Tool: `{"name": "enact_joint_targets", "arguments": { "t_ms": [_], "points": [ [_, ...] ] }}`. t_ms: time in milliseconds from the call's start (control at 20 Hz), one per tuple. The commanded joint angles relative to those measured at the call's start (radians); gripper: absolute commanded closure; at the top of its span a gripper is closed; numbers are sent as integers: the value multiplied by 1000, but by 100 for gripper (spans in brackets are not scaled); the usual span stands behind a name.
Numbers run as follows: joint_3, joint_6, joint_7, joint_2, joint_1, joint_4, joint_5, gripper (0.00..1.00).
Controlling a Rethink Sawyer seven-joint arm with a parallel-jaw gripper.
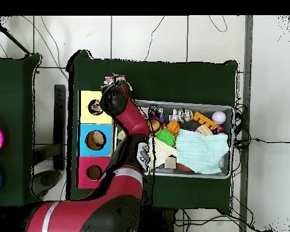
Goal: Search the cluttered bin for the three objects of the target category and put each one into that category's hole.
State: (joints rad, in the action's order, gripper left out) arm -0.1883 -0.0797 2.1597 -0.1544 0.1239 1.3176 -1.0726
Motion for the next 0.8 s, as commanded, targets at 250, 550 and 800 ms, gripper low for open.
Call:
{"name": "enact_joint_targets", "arguments": {
  "t_ms": [250, 550, 800],
  "points": [
    [26, -168, 350, 74, -3, -22, -22, 0],
    [-13, -211, 395, 89, 5, -45, 4, 0],
    [-37, -245, 419, 104, 6, -68, 22, 0]
  ]
}}
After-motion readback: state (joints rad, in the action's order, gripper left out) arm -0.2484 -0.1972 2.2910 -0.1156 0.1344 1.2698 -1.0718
